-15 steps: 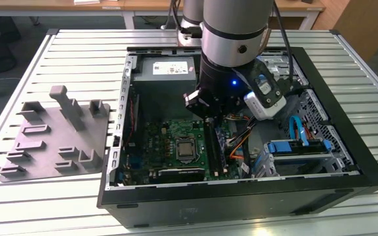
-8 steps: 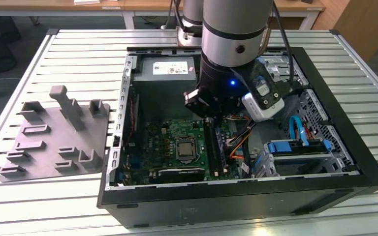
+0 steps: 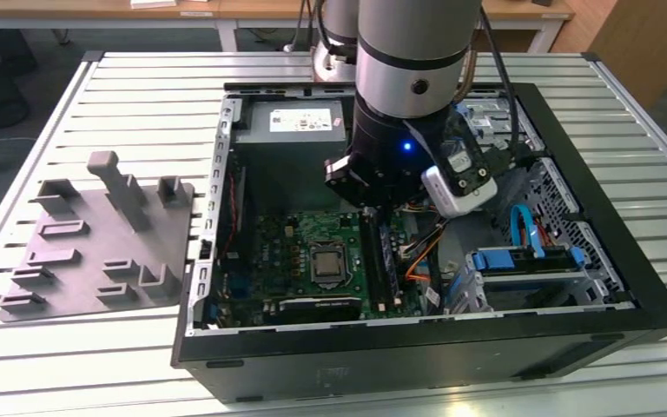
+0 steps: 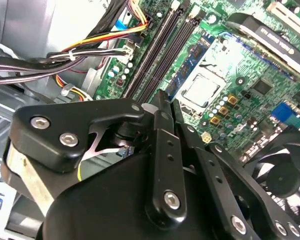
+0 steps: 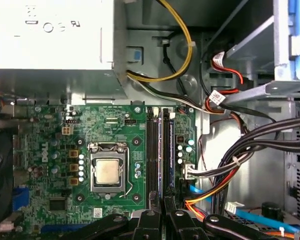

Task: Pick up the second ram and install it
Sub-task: 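Insert the second ram into the second slot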

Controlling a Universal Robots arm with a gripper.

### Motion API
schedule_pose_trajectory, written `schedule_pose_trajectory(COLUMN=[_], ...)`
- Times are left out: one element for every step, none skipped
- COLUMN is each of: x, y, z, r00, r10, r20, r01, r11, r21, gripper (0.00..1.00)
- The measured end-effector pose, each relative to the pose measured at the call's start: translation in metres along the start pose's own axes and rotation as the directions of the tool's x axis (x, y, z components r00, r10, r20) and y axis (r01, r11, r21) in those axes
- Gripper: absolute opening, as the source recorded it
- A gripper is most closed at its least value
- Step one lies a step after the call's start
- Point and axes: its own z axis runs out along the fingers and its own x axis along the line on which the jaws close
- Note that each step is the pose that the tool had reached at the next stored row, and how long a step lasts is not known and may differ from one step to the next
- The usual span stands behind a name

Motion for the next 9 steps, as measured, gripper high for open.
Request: schedule_pose_trajectory(x=[0.0,0.0,0.0,0.0,0.0,0.0,0.0,0.0,0.0], y=[0.0,0.0,0.0,0.0,0.0,0.0,0.0,0.0,0.0], z=[0.0,0.0001,0.0001,0.0001,0.0001,0.0002,0.0002,0.0002,0.0002], r00=[1.0,0.999,0.9987,0.9982,0.9977,0.9971,0.9963,0.9955,0.9945], r10=[0.009,0.044,0.052,0.06,0.068,0.077,0.086,0.095,0.105], r20=[0.0002,0.0012,0.0015,0.0017,0.002,0.0023,0.0026,0.0028,0.0032], r01=[-0.009,-0.044,-0.052,-0.06,-0.068,-0.077,-0.086,-0.095,-0.105], r11=[1.0,0.999,0.9987,0.9982,0.9977,0.9971,0.9963,0.9955,0.9945], r21=[0.0005,0.0021,0.0024,0.0028,0.0032,0.0035,0.004,0.0043,0.0049], gripper=[0.14,0.14,0.14,0.14,0.14,0.14,0.14,0.14,0.14])
